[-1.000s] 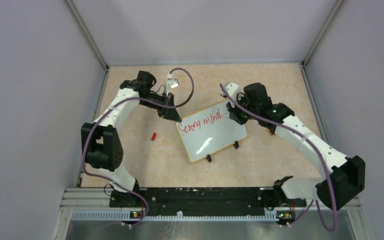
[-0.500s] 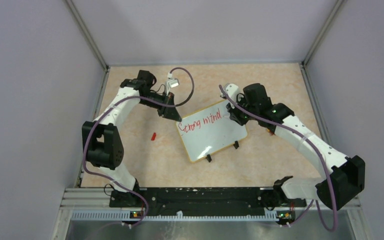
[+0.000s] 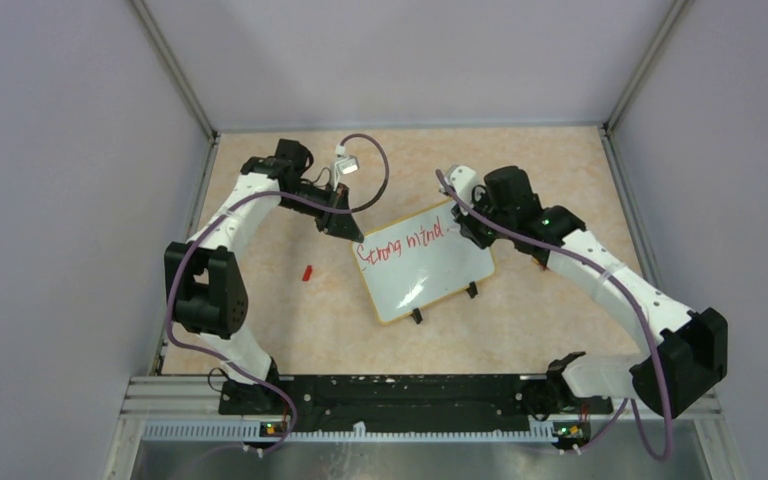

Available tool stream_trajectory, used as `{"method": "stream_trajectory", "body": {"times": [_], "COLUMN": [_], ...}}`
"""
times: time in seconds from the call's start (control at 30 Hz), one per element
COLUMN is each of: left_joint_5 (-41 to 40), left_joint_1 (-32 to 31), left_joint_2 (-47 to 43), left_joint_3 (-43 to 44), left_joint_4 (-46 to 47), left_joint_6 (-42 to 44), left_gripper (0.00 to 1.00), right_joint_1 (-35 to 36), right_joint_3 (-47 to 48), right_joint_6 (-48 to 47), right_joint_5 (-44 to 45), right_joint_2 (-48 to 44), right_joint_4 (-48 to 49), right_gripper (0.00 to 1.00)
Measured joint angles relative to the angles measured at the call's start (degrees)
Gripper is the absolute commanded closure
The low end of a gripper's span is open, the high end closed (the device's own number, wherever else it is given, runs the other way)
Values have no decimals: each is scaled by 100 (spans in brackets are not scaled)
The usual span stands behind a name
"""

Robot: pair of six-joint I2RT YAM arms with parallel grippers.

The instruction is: Write a sentence on the whiteboard

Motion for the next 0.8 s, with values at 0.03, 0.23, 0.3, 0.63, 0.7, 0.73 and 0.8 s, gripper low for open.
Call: {"method": "stream_trajectory", "body": {"times": [0.03, 0.23, 0.3, 0.63, 0.7, 0.73, 0.8], "left_joint_5": [-2, -20, -22, -20, -31, -42, -46], "left_joint_1": [0, 0, 0, -4, -4, -4, -9], "left_joint_2": [0, 0, 0, 0, 0, 0, 0], "left_joint_3": [0, 0, 0, 4, 24, 35, 55], "left_joint_4": [0, 24, 26, 20, 20, 20, 22], "left_joint_6": [0, 0, 0, 0, -2, -2, -2], "left_gripper": [100, 100, 100, 97, 93, 91, 83], "right_joint_1": [-2, -2, 0, 293, 295, 295, 297], "right_joint_3": [0, 0, 0, 26, 87, 109, 120], "right_joint_6": [0, -2, -2, 168, 254, 291, 358], "right_joint_5": [2, 2, -4, -664, -855, -951, -1128], "right_joint_2": [7, 59, 59, 11, -44, -87, -192], "right_joint_4": [0, 15, 11, -398, -481, -483, -470], "right_gripper": [100, 100, 100, 100, 100, 100, 100]}}
